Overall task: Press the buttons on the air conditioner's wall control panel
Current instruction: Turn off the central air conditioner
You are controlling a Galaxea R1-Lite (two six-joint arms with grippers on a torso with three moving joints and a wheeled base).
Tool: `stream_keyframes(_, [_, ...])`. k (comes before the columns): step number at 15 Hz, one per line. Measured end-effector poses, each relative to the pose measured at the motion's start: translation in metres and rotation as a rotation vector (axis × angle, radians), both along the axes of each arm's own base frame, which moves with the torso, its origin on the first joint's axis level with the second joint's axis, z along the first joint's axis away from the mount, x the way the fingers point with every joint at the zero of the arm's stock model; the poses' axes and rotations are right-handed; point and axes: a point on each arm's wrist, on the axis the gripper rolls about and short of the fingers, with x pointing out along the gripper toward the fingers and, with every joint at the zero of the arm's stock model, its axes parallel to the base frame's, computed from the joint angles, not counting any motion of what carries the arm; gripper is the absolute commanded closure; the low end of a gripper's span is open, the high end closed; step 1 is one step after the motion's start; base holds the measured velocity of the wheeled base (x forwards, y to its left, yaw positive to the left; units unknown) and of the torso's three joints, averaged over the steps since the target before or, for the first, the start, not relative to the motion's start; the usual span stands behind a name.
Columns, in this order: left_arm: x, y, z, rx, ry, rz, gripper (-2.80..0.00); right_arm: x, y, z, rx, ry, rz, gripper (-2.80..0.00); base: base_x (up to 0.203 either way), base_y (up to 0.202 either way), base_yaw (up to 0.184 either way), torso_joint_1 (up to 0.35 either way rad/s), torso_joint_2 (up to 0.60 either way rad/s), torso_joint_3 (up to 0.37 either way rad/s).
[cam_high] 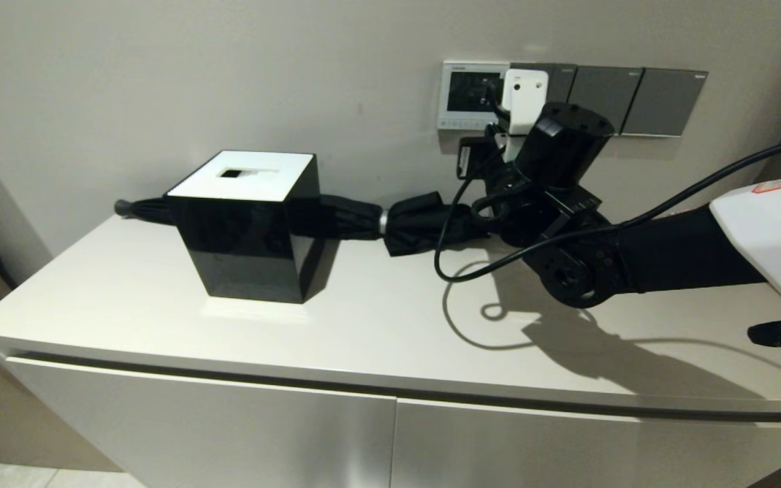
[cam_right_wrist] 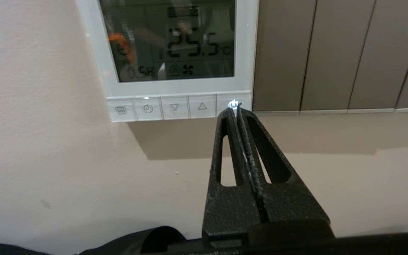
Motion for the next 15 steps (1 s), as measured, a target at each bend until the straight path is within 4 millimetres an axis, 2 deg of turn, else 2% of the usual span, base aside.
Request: stream_keyframes(15, [0.0000,0.0000,0.0001,0.000,-0.001,0.000,0.00,-0.0031,-0.0014,-0.0025,-0.005,0.008,0.000,0.00,0.000,0.000,0.000,0.000,0.00,0.000])
